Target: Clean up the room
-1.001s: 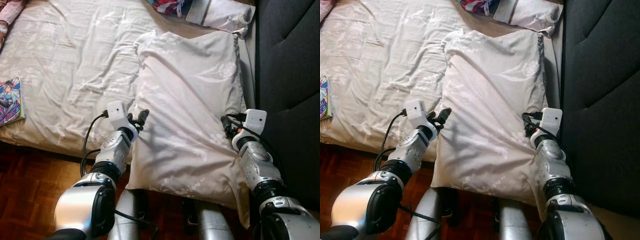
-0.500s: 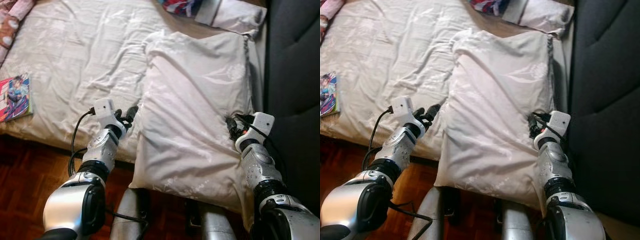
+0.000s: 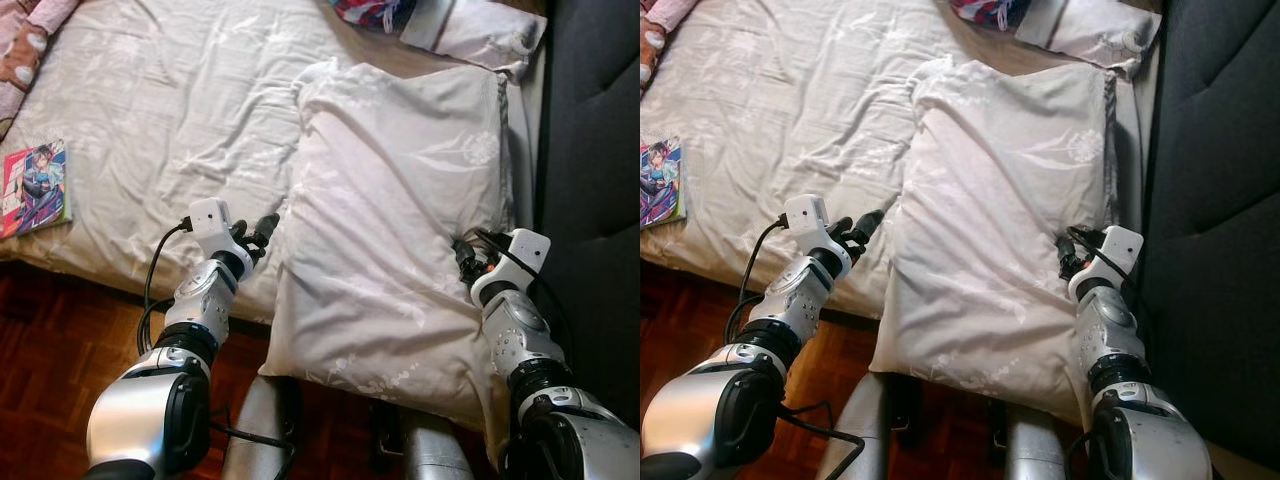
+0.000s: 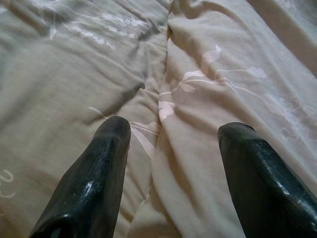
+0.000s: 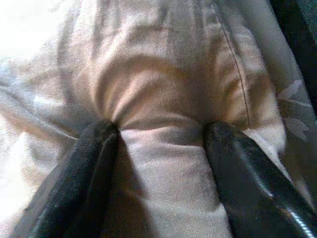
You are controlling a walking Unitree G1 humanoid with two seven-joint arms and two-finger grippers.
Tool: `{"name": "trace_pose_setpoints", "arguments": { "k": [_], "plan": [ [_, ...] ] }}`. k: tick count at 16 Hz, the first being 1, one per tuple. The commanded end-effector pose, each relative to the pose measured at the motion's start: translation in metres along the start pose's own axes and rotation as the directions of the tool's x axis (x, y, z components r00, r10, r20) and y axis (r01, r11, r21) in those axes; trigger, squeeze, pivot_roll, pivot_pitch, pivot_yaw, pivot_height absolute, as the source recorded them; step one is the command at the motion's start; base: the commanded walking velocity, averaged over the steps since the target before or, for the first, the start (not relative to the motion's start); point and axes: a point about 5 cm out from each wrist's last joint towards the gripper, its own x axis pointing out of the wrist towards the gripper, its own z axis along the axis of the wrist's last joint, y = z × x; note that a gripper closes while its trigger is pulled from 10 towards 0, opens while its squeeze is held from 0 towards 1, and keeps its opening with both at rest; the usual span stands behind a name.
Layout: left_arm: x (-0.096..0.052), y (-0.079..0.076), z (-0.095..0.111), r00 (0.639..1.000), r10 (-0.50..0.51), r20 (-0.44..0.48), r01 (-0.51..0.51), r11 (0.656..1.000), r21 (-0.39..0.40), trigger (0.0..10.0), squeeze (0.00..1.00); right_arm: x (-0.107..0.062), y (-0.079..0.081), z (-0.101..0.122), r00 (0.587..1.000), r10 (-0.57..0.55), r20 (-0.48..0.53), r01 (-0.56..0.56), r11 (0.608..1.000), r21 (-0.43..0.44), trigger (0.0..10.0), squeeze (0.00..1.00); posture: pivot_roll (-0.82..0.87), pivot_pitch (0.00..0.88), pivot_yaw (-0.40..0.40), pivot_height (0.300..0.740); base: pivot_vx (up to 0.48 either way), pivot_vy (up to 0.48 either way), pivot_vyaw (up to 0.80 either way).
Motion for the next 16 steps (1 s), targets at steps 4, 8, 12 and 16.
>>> {"name": "trace_pose_setpoints", "arguments": {
  "k": [4, 8, 12, 16],
  "plan": [
    [-0.006, 0.006, -0.012, 0.999, 0.005, -0.036, -0.006, 1.0, -0.029, 10.0, 0.0, -0.01, 0.002, -0.049, 0.981, 0.014, -0.196, -0.013, 1.0, 0.008, 0.0, 0.0, 0.02, 0.515, 0.135, 0.661, 0.0, 0.0, 0.0],
    [-0.007, 0.003, -0.017, 0.998, -0.027, -0.064, 0.026, 0.999, -0.02, 10.0, 0.0, -0.01, 0.001, -0.047, 0.981, 0.014, -0.195, -0.014, 1.0, 0.003, 0.0, 0.0, 0.01, 0.518, 0.121, 0.661, 0.0, 0.0, 0.0],
    [-0.007, -0.008, -0.032, 0.99, -0.091, -0.112, 0.083, 0.994, -0.07, 10.0, 0.0, -0.011, -0.004, -0.045, 0.983, 0.01, -0.185, -0.012, 1.0, -0.008, 0.0, 0.0, -0.03, 0.534, 0.084, 0.661, 0.0, 0.0, 0.0],
    [-0.006, -0.021, -0.043, 0.984, -0.11, -0.14, 0.102, 0.993, -0.067, 10.0, 0.0, -0.011, -0.007, -0.042, 0.986, 0.016, -0.166, -0.02, 1.0, -0.022, 0.0, 0.0, -0.08, 0.539, 0.058, 0.661, 0.0, 0.0, 0.0]
  ]
}}
